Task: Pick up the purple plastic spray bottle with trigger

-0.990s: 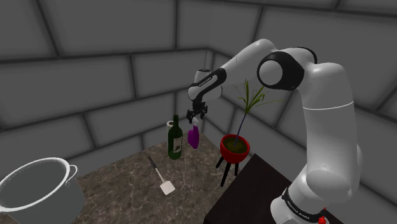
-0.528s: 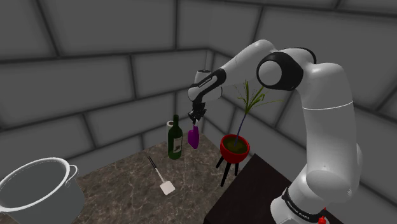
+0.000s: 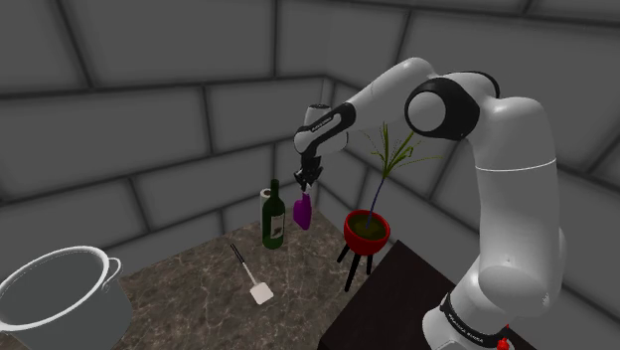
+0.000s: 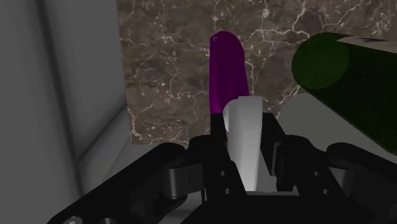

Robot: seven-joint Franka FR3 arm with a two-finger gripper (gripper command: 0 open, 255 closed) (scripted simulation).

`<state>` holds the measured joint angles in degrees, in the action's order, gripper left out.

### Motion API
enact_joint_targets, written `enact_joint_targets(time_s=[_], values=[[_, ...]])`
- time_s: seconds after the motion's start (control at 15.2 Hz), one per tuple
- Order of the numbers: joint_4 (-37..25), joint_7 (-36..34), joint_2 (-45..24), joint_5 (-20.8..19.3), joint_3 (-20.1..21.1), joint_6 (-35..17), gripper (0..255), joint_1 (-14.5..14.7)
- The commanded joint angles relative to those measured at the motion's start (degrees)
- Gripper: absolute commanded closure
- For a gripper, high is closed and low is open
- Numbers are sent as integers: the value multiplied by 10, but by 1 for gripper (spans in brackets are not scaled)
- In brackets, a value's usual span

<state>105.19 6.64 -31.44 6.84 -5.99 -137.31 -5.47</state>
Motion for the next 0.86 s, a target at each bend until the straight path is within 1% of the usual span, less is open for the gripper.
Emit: enact_joint_targets(time_s=[0.0, 0.66, 0.79], values=[[0, -2, 10, -2, -1, 10, 255, 1], [-10, -9, 58, -11, -6, 68, 255, 5], [-10, -9, 58, -11, -6, 69, 255, 5]])
